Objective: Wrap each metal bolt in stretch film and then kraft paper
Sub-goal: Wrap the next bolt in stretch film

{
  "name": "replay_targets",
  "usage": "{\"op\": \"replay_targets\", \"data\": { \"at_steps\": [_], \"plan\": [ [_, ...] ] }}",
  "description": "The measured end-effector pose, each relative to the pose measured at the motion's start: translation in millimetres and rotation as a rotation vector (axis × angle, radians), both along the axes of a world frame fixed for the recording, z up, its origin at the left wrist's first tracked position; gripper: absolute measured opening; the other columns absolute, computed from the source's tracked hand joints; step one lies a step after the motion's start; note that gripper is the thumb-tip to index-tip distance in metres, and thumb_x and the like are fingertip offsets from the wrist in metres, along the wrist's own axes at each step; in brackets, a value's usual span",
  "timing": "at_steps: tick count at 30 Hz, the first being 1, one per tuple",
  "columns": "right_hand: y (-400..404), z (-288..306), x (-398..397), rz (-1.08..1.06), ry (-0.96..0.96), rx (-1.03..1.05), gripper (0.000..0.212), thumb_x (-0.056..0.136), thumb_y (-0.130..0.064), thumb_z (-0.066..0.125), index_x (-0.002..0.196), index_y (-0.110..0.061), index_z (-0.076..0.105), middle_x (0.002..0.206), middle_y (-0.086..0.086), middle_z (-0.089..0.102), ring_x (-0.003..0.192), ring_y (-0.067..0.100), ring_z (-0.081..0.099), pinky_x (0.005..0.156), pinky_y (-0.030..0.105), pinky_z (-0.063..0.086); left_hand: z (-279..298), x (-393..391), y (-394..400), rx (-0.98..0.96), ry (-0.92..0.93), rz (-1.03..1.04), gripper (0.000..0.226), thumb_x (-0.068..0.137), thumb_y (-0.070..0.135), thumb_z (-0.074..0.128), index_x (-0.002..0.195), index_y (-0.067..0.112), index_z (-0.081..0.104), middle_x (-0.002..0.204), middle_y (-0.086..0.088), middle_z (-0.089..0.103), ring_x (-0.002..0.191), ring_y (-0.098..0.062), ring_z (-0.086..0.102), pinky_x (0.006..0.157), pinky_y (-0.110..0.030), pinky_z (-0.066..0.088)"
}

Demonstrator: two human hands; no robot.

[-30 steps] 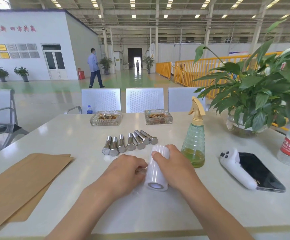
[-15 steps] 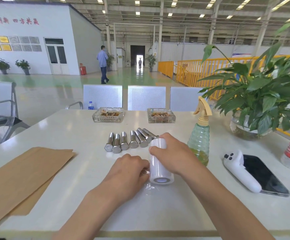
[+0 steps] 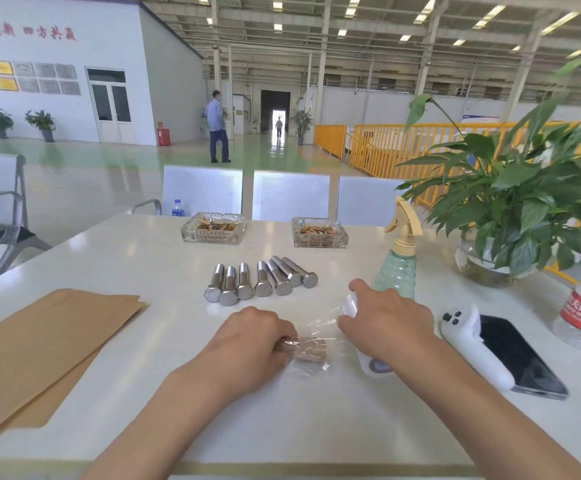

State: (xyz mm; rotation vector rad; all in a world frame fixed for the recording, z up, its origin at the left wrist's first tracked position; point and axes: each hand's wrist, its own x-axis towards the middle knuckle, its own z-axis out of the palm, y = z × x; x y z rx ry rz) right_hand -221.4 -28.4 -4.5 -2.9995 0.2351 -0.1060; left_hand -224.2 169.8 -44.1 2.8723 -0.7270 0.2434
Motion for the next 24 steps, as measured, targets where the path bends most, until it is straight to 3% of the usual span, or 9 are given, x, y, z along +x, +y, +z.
{"op": "replay_targets", "data": {
  "at_steps": [3, 8, 11, 14, 16, 18, 20, 22, 24],
  "plan": [
    [-3, -9, -6, 0.005, 0.02, -0.067, 0.045, 0.101, -0.044, 0.044, 0.144, -0.037, 0.037, 0.13, 0.005, 0.055, 0.12, 0.029, 0.056, 0.076, 0.035, 0.035, 10, 4, 5, -0.015, 0.123, -0.062, 0.012, 0.094, 0.025, 0.057, 0.094, 0.02, 0.067, 0.084, -0.001, 0.063, 0.082, -0.021, 0.056, 0.071, -0.033, 0.045],
    [1, -20, -7, 0.003, -0.015, -0.126, 0.036, 0.101, -0.039, 0.045, 0.136, -0.032, 0.046, 0.128, 0.006, 0.053, 0.12, 0.026, 0.056, 0.075, 0.034, 0.034, 27, 11, 13, -0.048, 0.253, -0.068, 0.023, 0.099, 0.026, 0.048, 0.096, 0.021, 0.07, 0.081, 0.008, 0.064, 0.078, -0.013, 0.057, 0.08, -0.035, 0.051],
    [7, -25, -9, -0.009, -0.083, -0.133, 0.035, 0.098, -0.039, 0.051, 0.132, -0.031, 0.046, 0.126, 0.006, 0.047, 0.11, 0.027, 0.059, 0.071, 0.034, 0.032, 25, 13, 12, -0.016, 0.16, -0.072, 0.024, 0.099, 0.024, 0.054, 0.111, 0.032, 0.073, 0.096, 0.014, 0.069, 0.089, -0.008, 0.058, 0.084, -0.027, 0.051],
    [9, -32, -11, 0.0, -0.181, -0.099, 0.039, 0.097, -0.05, 0.049, 0.131, -0.031, 0.041, 0.125, 0.003, 0.044, 0.106, 0.027, 0.059, 0.068, 0.034, 0.033, 12, 16, 13, 0.074, 0.007, -0.116, 0.022, 0.096, 0.028, 0.059, 0.116, 0.033, 0.068, 0.1, 0.011, 0.068, 0.099, -0.013, 0.058, 0.089, -0.032, 0.047],
    [6, -36, -12, 0.029, -0.244, -0.058, 0.043, 0.099, -0.055, 0.045, 0.137, -0.035, 0.037, 0.131, 0.001, 0.041, 0.113, 0.026, 0.057, 0.071, 0.035, 0.038, 4, 18, 18, 0.03, 0.027, -0.114, 0.023, 0.096, 0.032, 0.059, 0.118, 0.035, 0.065, 0.103, 0.012, 0.062, 0.102, -0.012, 0.054, 0.092, -0.032, 0.046],
    [-1, -39, -14, 0.121, -0.293, 0.003, 0.045, 0.102, -0.056, 0.04, 0.143, -0.04, 0.035, 0.143, -0.004, 0.036, 0.128, 0.023, 0.049, 0.086, 0.036, 0.045, -2, 19, 23, -0.026, 0.085, -0.104, 0.026, 0.097, 0.033, 0.057, 0.122, 0.034, 0.062, 0.111, 0.012, 0.056, 0.106, -0.011, 0.052, 0.096, -0.031, 0.045],
    [-11, -41, -22, 0.236, -0.298, 0.084, 0.045, 0.101, -0.06, 0.038, 0.144, -0.047, 0.035, 0.152, -0.013, 0.03, 0.138, 0.016, 0.038, 0.103, 0.034, 0.042, -8, 18, 27, -0.022, 0.094, -0.102, 0.027, 0.098, 0.033, 0.054, 0.124, 0.032, 0.06, 0.115, 0.01, 0.053, 0.11, -0.012, 0.05, 0.099, -0.032, 0.044],
    [-22, -45, -32, 0.334, -0.225, 0.127, 0.058, 0.093, -0.073, 0.039, 0.146, -0.052, 0.03, 0.157, -0.025, 0.018, 0.14, 0.008, 0.036, 0.106, 0.031, 0.036, -13, 17, 27, -0.005, 0.068, -0.104, 0.025, 0.1, 0.032, 0.051, 0.124, 0.03, 0.058, 0.116, 0.009, 0.05, 0.112, -0.014, 0.048, 0.1, -0.033, 0.042],
    [-29, -50, -41, 0.38, -0.083, 0.171, 0.082, 0.078, -0.085, 0.043, 0.15, -0.059, 0.014, 0.156, -0.042, -0.005, 0.131, 0.003, 0.045, 0.102, 0.028, 0.035, -16, 14, 26, 0.015, 0.019, -0.108, 0.021, 0.102, 0.031, 0.047, 0.121, 0.028, 0.055, 0.115, 0.008, 0.049, 0.11, -0.014, 0.046, 0.098, -0.031, 0.041]
  ]
}}
